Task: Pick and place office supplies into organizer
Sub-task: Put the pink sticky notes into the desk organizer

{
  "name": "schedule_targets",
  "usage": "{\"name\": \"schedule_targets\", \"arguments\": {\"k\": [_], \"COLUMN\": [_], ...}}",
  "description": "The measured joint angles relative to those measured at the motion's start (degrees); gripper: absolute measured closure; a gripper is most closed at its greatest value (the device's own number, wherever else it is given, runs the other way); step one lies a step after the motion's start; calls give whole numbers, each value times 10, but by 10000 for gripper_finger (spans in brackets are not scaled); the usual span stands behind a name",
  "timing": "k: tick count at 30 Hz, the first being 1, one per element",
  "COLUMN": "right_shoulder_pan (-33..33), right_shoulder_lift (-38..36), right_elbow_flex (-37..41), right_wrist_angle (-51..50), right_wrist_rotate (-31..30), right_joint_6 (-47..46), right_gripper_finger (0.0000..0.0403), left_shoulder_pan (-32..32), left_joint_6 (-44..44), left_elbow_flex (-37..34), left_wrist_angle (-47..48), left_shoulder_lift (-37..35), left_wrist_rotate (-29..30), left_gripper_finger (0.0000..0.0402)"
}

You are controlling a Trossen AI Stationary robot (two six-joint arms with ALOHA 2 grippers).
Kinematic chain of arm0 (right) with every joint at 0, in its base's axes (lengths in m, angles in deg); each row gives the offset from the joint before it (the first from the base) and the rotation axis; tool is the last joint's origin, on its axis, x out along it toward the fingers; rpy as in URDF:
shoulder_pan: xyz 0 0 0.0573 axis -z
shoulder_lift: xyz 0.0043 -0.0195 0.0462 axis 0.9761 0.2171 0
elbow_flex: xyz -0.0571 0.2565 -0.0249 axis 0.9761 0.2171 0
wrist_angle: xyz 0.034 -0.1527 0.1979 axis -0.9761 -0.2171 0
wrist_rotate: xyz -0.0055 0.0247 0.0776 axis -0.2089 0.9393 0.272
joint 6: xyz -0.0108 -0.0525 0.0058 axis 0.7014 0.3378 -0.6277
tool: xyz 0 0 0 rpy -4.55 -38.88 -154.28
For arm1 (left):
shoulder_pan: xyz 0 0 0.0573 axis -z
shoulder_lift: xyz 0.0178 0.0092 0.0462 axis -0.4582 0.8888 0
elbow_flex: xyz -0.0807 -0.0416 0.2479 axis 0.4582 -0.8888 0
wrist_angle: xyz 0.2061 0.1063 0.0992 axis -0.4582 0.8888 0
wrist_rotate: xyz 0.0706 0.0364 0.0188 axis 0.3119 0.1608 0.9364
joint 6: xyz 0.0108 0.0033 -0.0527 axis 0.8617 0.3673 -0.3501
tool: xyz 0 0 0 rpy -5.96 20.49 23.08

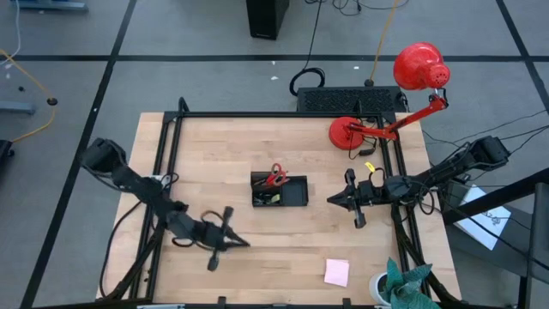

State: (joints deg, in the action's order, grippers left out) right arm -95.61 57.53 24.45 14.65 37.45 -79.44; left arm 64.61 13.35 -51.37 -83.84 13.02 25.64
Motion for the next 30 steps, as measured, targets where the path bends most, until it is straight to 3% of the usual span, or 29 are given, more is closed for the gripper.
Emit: {"name": "schedule_targets", "arguments": {"k": [4,8,12,17,20,25,30], "right_shoulder_pan": [0,0,1,2,9,13,9], "right_shoulder_lift": [0,3,3,-17,-64,-174,-260], "right_elbow_flex": [0,0,0,0,0,14,55], "right_wrist_angle": [-1,-14,-5,19,-19,-123,-145], "right_wrist_rotate": [0,0,-16,1,-1,-20,-29], "right_joint_6": [0,11,15,42,46,33,22], "right_gripper_finger": [403,403,403,403,403,403,403], "left_shoulder_pan": [3,0,-26,-94,-115,-104,-90], "left_joint_6": [11,46,81,75,96,132,95], "left_elbow_flex": [-98,-132,-115,-35,17,8,-92], "left_wrist_angle": [-141,-162,-55,224,336,362,297], "left_shoulder_lift": [-8,-65,-137,-238,-292,-400,-459], "left_wrist_rotate": [84,138,137,65,30,35,74], "left_gripper_finger": [399,400,400,401,401,401,401]}}
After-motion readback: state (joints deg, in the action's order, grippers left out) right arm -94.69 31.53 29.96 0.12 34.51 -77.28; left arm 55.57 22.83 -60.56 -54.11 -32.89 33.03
